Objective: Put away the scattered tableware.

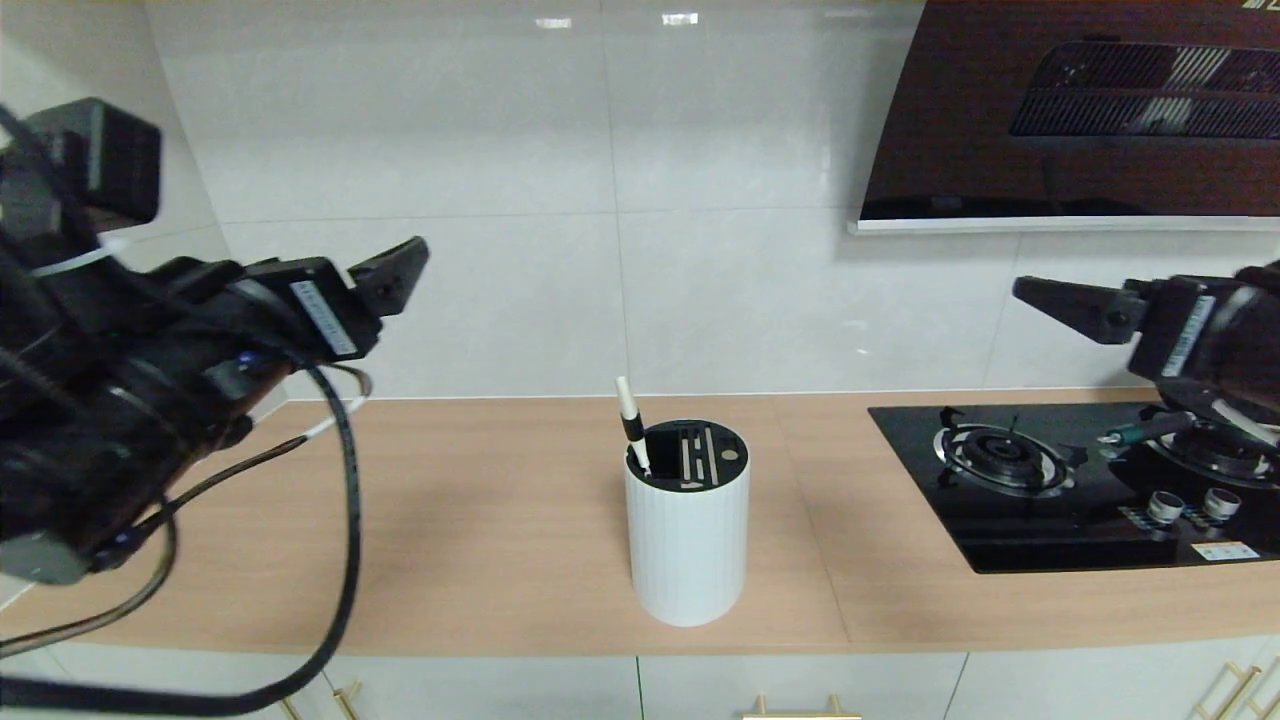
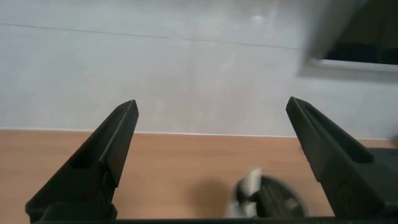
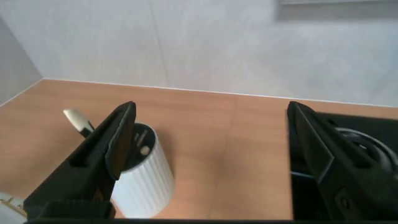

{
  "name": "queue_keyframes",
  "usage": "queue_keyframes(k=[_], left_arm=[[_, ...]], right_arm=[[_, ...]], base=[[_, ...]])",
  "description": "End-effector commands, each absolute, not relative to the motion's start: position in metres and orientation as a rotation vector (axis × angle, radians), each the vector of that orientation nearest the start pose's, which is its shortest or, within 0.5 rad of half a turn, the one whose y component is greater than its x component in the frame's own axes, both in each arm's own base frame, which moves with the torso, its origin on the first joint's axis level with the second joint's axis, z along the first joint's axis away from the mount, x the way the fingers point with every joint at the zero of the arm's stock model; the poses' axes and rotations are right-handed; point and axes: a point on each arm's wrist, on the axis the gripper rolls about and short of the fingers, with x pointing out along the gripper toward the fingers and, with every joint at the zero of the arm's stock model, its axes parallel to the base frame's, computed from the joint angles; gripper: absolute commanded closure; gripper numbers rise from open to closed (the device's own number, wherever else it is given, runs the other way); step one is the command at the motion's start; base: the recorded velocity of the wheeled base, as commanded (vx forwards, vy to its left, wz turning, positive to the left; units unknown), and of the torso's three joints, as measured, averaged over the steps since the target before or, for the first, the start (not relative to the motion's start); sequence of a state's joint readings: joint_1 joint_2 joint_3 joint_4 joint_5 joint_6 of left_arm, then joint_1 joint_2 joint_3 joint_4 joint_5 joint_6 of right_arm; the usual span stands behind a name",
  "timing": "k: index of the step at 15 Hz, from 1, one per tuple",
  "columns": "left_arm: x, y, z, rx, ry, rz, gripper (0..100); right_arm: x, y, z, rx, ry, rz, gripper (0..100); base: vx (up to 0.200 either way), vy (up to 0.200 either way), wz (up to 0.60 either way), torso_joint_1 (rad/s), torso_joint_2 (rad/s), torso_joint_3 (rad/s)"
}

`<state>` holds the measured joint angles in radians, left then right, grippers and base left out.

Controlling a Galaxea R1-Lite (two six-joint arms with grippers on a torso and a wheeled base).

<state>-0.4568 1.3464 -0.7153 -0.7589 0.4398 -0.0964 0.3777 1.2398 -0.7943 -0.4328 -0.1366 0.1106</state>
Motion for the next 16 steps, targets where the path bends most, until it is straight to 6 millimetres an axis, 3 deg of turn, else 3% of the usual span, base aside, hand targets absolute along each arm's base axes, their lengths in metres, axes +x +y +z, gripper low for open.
queue_keyframes(k=[1,3,4,6,9,12,16], left_arm=[[0.125,-0.040,0.262,-0.154,-0.171,0.050,0],[0.076,-0.020,0.251,-0.128,-0.119,0.051,0],[0.062,-0.014,0.247,-0.119,-0.098,0.051,0],[0.011,0.006,0.226,-0.092,-0.032,0.052,0],[-0.016,0.015,0.200,-0.108,-0.076,0.141,0],[-0.036,0.015,0.170,-0.113,-0.135,0.203,0],[-0.056,0.008,0.147,-0.021,-0.232,0.344,0]], right_arm=[[0.096,0.027,0.266,0.136,-0.108,0.167,0],[0.051,0.008,0.254,0.139,-0.149,0.060,0],[0.036,0.004,0.250,0.138,-0.155,0.041,0],[-0.022,-0.007,0.226,0.132,-0.164,-0.026,0],[-0.064,-0.008,0.198,0.094,-0.210,-0.074,0],[-0.080,-0.003,0.187,0.060,-0.258,-0.072,0],[-0.072,-0.003,0.160,0.032,-0.185,-0.142,0]], base=[[0.000,0.000,0.00,0.000,0.00,0.000],[0.000,0.000,0.00,0.000,0.00,0.000],[0.000,0.000,0.00,0.000,0.00,0.000],[0.000,0.000,0.00,0.000,0.00,0.000],[0.000,0.000,0.00,0.000,0.00,0.000],[0.000,0.000,0.00,0.000,0.00,0.000],[0.000,0.000,0.00,0.000,0.00,0.000]])
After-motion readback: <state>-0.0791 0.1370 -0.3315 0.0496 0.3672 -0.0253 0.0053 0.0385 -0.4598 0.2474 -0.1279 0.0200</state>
